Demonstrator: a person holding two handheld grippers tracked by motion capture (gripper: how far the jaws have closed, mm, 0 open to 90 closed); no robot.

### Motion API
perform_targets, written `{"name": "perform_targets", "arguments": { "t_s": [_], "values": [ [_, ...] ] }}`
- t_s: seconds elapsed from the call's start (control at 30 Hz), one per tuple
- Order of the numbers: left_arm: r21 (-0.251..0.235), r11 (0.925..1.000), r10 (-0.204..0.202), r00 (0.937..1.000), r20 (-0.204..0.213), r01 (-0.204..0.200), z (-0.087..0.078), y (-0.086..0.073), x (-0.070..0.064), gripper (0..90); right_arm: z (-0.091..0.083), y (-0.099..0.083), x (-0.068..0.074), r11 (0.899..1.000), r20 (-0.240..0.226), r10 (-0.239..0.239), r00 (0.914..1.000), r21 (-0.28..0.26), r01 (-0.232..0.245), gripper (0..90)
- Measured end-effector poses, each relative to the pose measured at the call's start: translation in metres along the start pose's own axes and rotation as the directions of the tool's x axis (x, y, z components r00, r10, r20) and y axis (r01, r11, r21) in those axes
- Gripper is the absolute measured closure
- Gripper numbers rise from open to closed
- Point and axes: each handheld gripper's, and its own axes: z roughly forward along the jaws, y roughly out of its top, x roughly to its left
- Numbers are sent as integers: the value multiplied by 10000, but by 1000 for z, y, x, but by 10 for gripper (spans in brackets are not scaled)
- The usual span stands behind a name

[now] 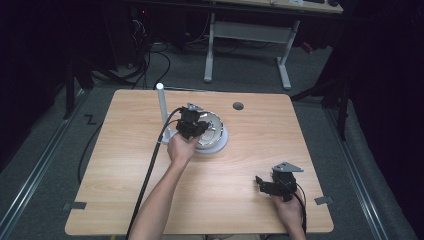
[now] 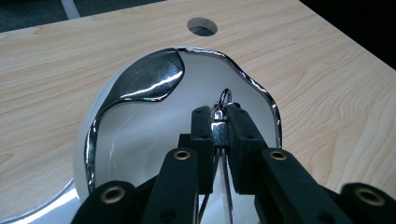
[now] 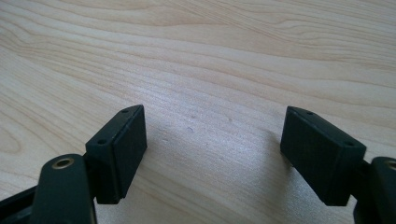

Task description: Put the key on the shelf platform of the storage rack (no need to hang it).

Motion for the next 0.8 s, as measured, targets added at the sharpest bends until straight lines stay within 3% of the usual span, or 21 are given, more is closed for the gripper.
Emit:
{"name": "perform_targets", "arguments": {
  "t_s": [0.03, 0.07, 0.2, 0.63, 0.8],
  "values": [
    [-123, 9970, -766, 9965, -330, 763, 2, -2, -5, 817, 0, 0, 0, 10000, 0, 0, 10000, -1, 0, 230],
    [-184, 9979, -627, 9974, -345, 621, 3, -2, -4, 818, 0, 0, 0, 10000, 0, -2, 10000, -1, 2, 230],
    [-354, 9969, -726, 9962, -479, 709, 9, -3, -5, 818, 0, 0, 0, 10000, 3, 29, 10000, 6, -29, 230],
    [-250, 9991, -356, 9960, -821, 336, 24, -15, -15, 809, 0, 0, 0, 10000, -1, 1, 10000, 1, -1, 230],
    [-210, 9990, -404, 9973, -606, 392, 22, -15, -16, 746, 0, 0, 0, 10000, 2, 1, 10000, 1, -1, 230]
  ]
}}
